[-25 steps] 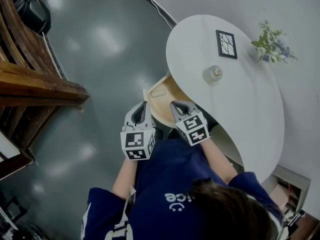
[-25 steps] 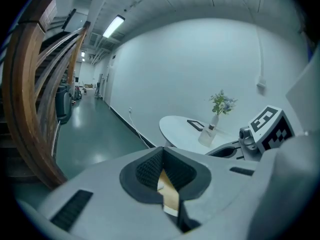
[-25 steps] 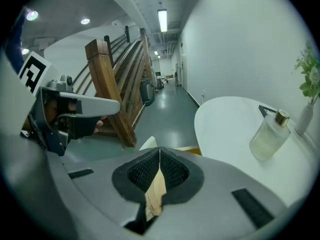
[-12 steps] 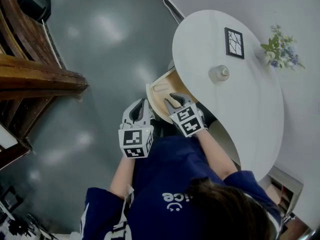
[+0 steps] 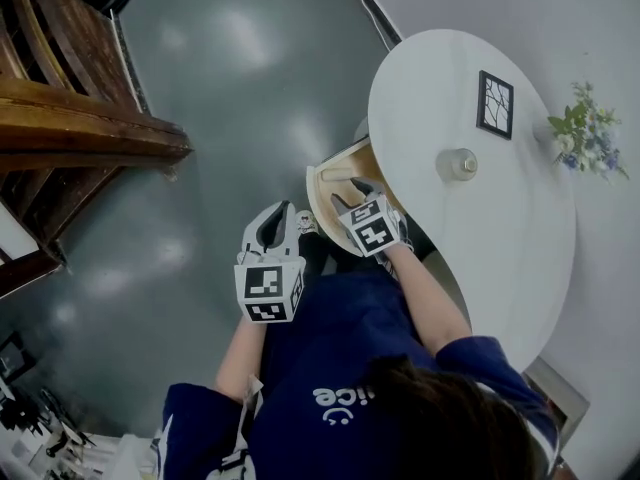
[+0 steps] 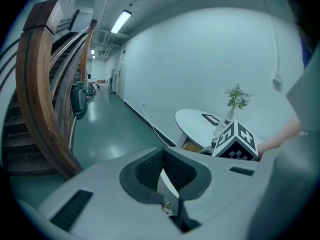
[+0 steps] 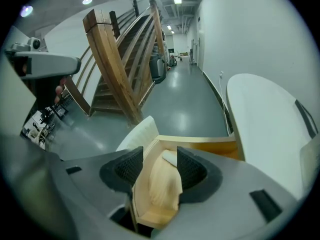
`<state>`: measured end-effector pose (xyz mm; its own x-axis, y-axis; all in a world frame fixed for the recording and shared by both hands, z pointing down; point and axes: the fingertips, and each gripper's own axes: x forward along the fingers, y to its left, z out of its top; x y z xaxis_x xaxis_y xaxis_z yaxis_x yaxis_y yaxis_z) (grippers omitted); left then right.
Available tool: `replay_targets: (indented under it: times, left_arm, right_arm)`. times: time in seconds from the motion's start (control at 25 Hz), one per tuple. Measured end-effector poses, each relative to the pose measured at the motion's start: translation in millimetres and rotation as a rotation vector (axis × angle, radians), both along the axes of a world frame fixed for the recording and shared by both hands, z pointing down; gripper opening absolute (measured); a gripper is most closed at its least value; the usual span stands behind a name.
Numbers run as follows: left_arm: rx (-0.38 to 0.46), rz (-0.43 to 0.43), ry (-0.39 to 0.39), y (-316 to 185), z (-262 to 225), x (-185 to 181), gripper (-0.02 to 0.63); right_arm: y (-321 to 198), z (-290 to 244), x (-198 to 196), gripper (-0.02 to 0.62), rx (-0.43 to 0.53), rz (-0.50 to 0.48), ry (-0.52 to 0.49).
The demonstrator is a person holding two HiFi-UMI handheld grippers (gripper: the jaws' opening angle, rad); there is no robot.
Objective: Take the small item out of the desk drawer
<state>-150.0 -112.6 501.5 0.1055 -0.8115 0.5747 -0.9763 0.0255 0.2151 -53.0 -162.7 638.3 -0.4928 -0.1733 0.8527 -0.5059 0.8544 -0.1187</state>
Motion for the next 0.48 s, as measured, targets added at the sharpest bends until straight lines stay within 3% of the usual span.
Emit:
replay_targets:
  times: [0.24, 0.48]
  left_arm:
    - [-0.039, -0.064, -0.033, 7, 11, 0, 0.003]
    - [-0.079, -0.106, -0.043, 22, 13, 2, 0.003]
  right_arm:
    - [-6, 43, 12, 0.222, -0.061, -0.017, 0.081]
    - [-7, 64, 5, 0.225, -0.029, -0.112, 0.118]
